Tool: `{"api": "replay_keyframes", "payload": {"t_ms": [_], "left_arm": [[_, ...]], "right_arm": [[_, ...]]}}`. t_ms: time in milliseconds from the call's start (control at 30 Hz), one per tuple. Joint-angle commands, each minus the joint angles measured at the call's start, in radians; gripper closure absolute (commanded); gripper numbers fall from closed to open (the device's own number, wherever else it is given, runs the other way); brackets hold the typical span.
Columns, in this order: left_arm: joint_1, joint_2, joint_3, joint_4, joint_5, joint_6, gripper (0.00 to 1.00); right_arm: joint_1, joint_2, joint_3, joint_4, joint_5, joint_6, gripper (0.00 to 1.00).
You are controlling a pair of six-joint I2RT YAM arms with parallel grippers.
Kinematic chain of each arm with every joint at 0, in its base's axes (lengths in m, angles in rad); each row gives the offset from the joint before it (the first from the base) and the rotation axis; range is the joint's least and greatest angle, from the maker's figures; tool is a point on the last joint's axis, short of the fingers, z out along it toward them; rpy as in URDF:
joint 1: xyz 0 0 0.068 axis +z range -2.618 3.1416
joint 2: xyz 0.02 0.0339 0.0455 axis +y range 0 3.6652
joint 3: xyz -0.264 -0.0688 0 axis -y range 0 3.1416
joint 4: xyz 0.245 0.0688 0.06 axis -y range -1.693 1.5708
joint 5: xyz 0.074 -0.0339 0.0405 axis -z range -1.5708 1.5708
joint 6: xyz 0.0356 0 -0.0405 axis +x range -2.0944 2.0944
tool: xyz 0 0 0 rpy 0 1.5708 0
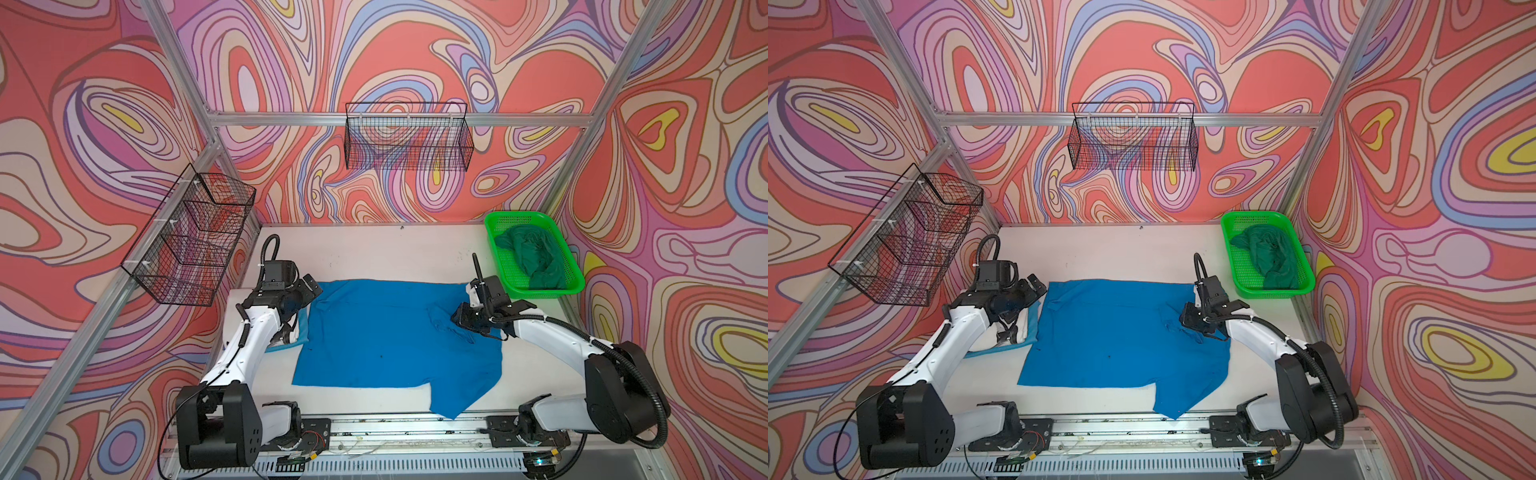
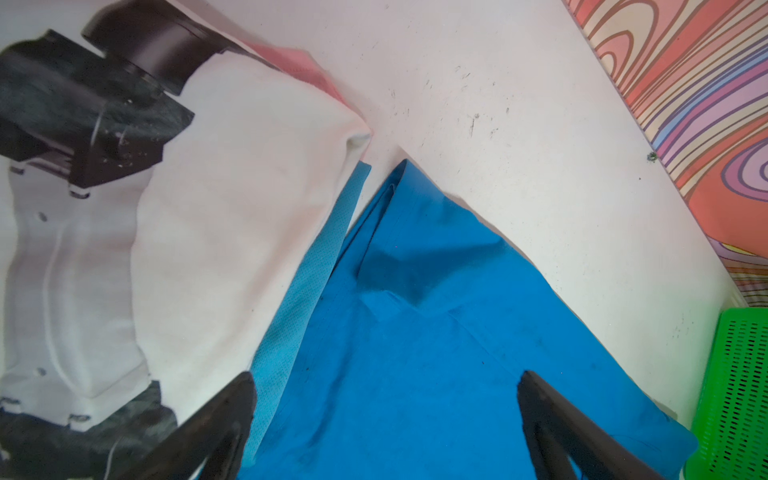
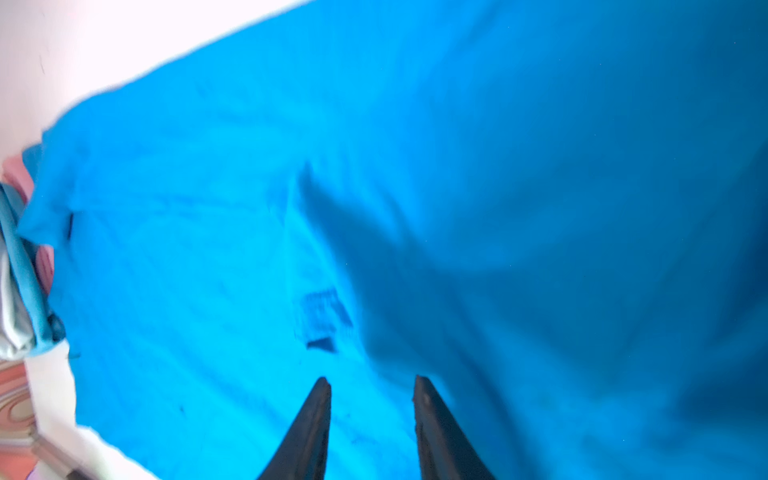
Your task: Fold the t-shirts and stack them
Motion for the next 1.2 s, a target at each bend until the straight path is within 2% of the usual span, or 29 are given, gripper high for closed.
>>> {"api": "replay_keyframes", "payload": {"t_ms": [0, 200, 433, 533, 633, 800, 1000, 1167], "left_arm": [[0.008, 0.006, 0.003, -0.015, -0.002, -0.004, 0.00], [0.008, 0.003, 0.005, -0.018, -0.008, 0.002, 0.00], [0.008, 0.020, 0.007, -0.010, 0.016, -0.001, 0.00], [0.008, 0.025, 0.007, -0.004, 0.041, 0.008, 0.00], [0.008, 0.040, 0.003, 0.012, 0.073, 0.008, 0.03], [0.007, 0.102, 0.010, 0.025, 0.115, 0.006, 0.11], [0.000, 0.203, -0.001, 0.020, 0.158, -0.092, 0.16], [-0.002, 0.223, -0.063, 0.138, 0.198, -0.282, 0.20]], "right_arm": [[-0.011, 0.051, 0.049, -0.008, 0.070, -0.026, 0.63], [-0.006, 0.160, 0.051, 0.087, -0.018, -0.012, 0.66], [0.101, 0.128, -0.047, 0.130, -0.055, 0.036, 0.68], [0.101, 0.077, -0.083, 0.086, 0.013, 0.044, 0.69], [0.097, 0.021, -0.059, 0.011, 0.124, 0.034, 0.64], [0.053, -0.002, 0.012, -0.001, 0.140, 0.019, 0.60], [0.012, 0.070, 0.106, 0.074, 0.126, -0.001, 0.56], [0.001, 0.125, 0.101, 0.188, 0.053, 0.015, 0.55]]}}
